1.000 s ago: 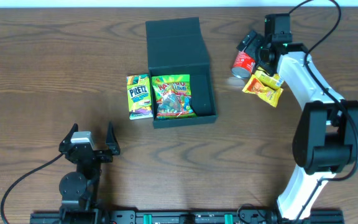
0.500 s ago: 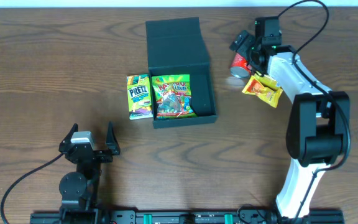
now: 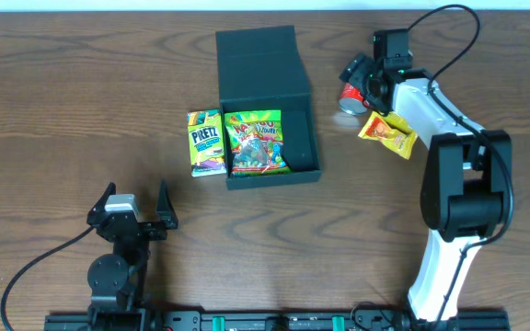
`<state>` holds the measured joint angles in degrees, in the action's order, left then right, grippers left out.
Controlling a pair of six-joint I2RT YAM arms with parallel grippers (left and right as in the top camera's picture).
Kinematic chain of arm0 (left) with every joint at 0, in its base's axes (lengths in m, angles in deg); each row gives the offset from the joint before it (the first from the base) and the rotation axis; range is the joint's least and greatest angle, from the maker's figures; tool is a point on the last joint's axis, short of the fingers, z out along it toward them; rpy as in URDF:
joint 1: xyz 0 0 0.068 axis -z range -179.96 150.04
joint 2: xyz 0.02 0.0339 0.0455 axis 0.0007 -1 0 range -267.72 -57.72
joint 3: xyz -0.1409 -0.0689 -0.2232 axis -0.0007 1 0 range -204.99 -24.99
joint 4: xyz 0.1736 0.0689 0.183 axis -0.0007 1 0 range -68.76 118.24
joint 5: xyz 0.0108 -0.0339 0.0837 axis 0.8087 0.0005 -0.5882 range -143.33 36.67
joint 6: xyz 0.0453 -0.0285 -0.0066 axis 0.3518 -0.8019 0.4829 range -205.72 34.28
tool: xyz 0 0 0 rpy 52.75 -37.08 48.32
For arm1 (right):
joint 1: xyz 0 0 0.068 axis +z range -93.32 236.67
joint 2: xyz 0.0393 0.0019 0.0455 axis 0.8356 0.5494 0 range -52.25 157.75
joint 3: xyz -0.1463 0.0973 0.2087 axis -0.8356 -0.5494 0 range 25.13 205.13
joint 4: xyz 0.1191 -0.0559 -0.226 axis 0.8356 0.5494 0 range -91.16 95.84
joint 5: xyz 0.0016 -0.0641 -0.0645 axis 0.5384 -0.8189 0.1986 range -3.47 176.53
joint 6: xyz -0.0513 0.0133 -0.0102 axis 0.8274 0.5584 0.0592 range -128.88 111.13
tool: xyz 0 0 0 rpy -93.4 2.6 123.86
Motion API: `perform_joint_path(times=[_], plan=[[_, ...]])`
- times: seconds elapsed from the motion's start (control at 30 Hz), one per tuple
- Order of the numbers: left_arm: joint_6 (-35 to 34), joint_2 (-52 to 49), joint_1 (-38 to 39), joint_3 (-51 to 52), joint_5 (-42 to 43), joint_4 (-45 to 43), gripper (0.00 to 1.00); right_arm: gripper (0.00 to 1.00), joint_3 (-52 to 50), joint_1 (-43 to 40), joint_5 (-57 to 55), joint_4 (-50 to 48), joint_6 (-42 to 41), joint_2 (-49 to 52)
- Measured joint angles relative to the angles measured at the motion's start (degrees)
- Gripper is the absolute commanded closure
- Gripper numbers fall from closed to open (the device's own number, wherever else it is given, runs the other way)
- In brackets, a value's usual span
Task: Pack container
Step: 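Grasp the red chip can with the right gripper and lift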
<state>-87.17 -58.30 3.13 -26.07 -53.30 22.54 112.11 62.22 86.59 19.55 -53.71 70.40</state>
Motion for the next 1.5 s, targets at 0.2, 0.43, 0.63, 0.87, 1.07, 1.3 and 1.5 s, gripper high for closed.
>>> perform_joint_path(times=[0.2, 0.43, 0.63, 0.87, 1.07, 1.3, 1.5], plan=[[0.00, 0.00, 0.00, 0.00, 0.00, 0.00, 0.05, 0.21, 0.00, 0.00, 0.02, 0.46, 0.04, 0.44], [0.00, 0.00, 0.00, 0.00, 0.00, 0.00, 0.05, 0.37, 0.02, 0.02, 0.02, 0.94, 0.13, 0.44], [0.00, 0.00, 0.00, 0.00, 0.00, 0.00, 0.05, 0.37, 0.09, 0.26, -0.04, 1.16, -0.04, 0.44], [0.00, 0.00, 0.00, 0.00, 0.00, 0.00, 0.05, 0.38, 0.31, 0.26, -0.02, 1.95, -0.04, 0.44], [0.00, 0.00, 0.00, 0.00, 0.00, 0.00, 0.05, 0.40, 0.61, 0.48, -0.04, 3.28, 0.13, 0.35], [0.00, 0.00, 0.00, 0.00, 0.00, 0.00, 0.05, 0.41, 0.61, 2.21, -0.39, 6.14, 1.73, -0.72], [0.00, 0.00, 0.00, 0.00, 0.00, 0.00, 0.05, 0.42, 0.61, 3.34, -0.44, 8.76, 4.22, -2.93]])
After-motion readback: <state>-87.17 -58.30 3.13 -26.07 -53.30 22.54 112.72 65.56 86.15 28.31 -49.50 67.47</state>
